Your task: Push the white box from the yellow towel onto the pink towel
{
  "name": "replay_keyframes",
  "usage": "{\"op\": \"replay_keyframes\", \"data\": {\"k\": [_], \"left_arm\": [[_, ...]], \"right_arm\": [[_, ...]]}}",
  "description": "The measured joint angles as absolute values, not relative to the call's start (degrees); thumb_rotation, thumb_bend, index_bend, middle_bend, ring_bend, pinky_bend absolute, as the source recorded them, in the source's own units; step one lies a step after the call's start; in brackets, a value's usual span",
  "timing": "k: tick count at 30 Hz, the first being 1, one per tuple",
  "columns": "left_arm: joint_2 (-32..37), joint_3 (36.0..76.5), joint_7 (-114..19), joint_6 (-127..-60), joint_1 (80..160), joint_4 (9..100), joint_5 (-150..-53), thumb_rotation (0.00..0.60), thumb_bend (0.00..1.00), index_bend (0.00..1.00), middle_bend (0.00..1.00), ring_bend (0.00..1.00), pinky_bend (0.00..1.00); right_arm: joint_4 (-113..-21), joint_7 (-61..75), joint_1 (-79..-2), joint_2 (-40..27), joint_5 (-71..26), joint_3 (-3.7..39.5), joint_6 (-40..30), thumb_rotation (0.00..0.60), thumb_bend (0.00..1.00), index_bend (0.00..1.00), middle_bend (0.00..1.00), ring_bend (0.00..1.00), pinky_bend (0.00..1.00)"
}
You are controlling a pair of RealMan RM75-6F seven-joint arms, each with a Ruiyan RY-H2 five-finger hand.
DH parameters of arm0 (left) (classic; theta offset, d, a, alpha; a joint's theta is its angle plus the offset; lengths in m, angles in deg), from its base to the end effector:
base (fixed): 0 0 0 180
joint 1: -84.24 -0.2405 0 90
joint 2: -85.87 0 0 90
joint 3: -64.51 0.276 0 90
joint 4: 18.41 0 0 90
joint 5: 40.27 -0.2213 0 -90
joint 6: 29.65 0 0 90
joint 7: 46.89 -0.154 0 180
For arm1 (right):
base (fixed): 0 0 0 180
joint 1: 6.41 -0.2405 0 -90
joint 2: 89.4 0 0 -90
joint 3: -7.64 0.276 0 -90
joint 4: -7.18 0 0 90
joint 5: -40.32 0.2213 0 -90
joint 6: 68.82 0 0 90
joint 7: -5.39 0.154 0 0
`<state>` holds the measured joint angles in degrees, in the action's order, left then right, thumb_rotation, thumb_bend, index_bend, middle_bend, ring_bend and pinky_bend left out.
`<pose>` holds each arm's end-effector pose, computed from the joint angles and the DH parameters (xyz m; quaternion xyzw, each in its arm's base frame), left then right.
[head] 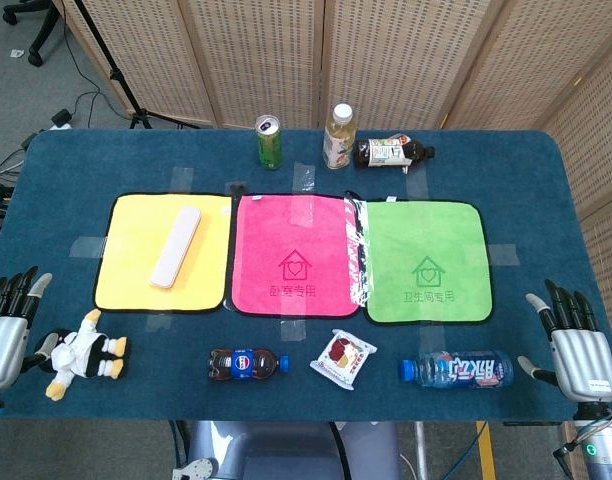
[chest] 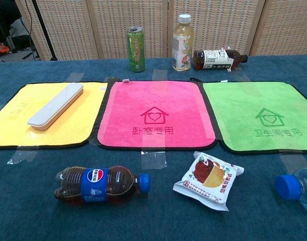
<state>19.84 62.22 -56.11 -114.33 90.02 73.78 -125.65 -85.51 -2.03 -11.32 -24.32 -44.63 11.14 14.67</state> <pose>-0.3304 0.1964 0.1442 -0.6222 -0.3505 -0.3484 0.6071 -0.3334 -0.1960 0.1497 0.6129 -0.3644 0.3506 0.6072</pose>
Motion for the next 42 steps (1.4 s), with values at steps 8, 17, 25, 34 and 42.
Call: {"op": "replay_keyframes", "data": {"k": [8,17,25,34,42], "left_arm": [[19.8,62.3,-56.3,-115.0,90.0,74.0,-126.3,0.6,0.3,0.0,0.0,0.0,0.02],[19.9,62.4,-55.4,-113.8,90.2,74.1,-125.8,0.6,0.3,0.0,0.0,0.0,0.02],[19.8,62.3,-56.1,-114.3,90.3,74.8,-126.2,0.6,0.31,0.0,0.0,0.0,0.02],[19.4,62.6,-58.2,-112.9,90.6,75.1,-125.3,0.6,0.32,0.0,0.0,0.0,0.02],[20.4,62.1,-52.5,-108.1,91.6,78.6,-121.1,0.6,0.35,0.0,0.0,0.0,0.02]], "right_arm": [[-85.7,-1.7,-11.2,-24.4,-45.2,11.0,15.0,0.6,0.0,0.14,0.0,0.0,0.0],[-86.2,-2.1,-11.2,-24.6,-44.8,10.9,14.7,0.6,0.0,0.14,0.0,0.0,0.0],[-85.9,-1.6,-11.1,-24.8,-45.5,10.8,15.4,0.6,0.0,0.14,0.0,0.0,0.0],[-85.5,-0.7,-11.0,-24.9,-45.1,10.9,15.0,0.6,0.0,0.14,0.0,0.0,0.0],[-85.6,-1.6,-11.2,-24.5,-45.5,10.6,14.7,0.6,0.0,0.14,0.0,0.0,0.0]]}}
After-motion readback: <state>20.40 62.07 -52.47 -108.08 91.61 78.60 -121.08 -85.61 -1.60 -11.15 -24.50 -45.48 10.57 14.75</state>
